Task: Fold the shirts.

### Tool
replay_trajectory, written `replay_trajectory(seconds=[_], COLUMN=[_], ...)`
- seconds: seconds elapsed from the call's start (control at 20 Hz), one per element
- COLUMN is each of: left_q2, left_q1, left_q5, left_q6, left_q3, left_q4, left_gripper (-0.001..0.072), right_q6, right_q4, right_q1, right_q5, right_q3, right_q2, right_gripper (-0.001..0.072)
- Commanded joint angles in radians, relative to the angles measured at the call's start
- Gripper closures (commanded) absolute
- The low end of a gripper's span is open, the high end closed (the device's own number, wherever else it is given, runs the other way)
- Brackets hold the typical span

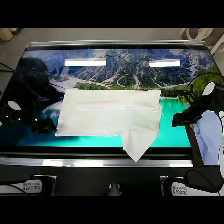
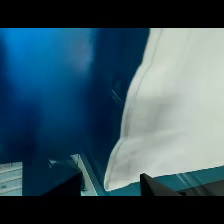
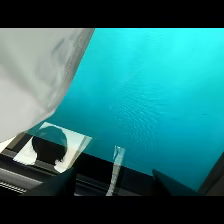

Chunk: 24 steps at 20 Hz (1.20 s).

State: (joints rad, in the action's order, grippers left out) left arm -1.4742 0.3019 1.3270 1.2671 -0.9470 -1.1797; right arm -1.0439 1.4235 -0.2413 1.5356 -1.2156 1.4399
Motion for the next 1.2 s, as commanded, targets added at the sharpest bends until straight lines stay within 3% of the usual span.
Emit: replay_trajectory(seconds=[0.0, 0.15, 0.2, 0.4, 0.5, 0.55, 0.65, 0.7, 0.85, 1.1, 1.15], left_q2=[0.004, 0.003, 0.002, -0.011, -0.013, -0.012, -0.009, -0.008, -0.008, -0.001, -0.001], left_q1=[0.002, 0.002, 0.002, -0.006, -0.010, -0.010, -0.010, -0.010, -0.010, -0.010, -0.010], left_q5=[-0.029, -0.045, -0.050, -0.054, -0.057, -0.058, -0.064, -0.064, -0.062, -0.057, -0.057], left_q6=[-0.023, -0.041, -0.041, -0.037, -0.038, -0.039, -0.039, -0.042, -0.041, -0.042, -0.042], left_q3=[0.040, 0.055, 0.061, 0.104, 0.117, 0.116, 0.108, 0.103, 0.093, 0.093, 0.093], left_q4=[0.014, 0.087, 0.109, 0.131, 0.131, 0.134, 0.134, 0.134, 0.135, 0.149, 0.151], left_gripper=[0.0246, 0.0261, 0.0340, 0.0361, 0.0625, 0.0685, 0.0686, 0.0686, 0.0687, 0.0686, 0.0687], right_q6=[0.002, 0.002, 0.002, 0.051, 0.071, 0.082, 0.093, 0.098, 0.098, 0.096, 0.095], right_q4=[-0.010, -0.010, -0.010, -0.030, -0.097, -0.147, -0.223, -0.249, -0.333, -0.428, -0.428], right_q1=[0.000, 0.000, 0.000, 0.000, 0.000, 0.000, 0.000, 0.000, 0.000, 0.001, 0.001], right_q5=[-0.019, -0.034, -0.038, -0.018, -0.042, -0.067, -0.124, -0.153, -0.248, -0.351, -0.361], right_q3=[0.019, 0.019, 0.019, 0.051, 0.131, 0.185, 0.289, 0.339, 0.443, 0.541, 0.551], right_q2=[-0.010, -0.010, -0.010, -0.017, -0.053, -0.083, -0.138, -0.158, -0.167, -0.167, -0.167], right_gripper=[0.0228, 0.0221, 0.0220, 0.0198, 0.0198, 0.0198, 0.0192, 0.0155, 0.0158, 0.0181, 0.0230])
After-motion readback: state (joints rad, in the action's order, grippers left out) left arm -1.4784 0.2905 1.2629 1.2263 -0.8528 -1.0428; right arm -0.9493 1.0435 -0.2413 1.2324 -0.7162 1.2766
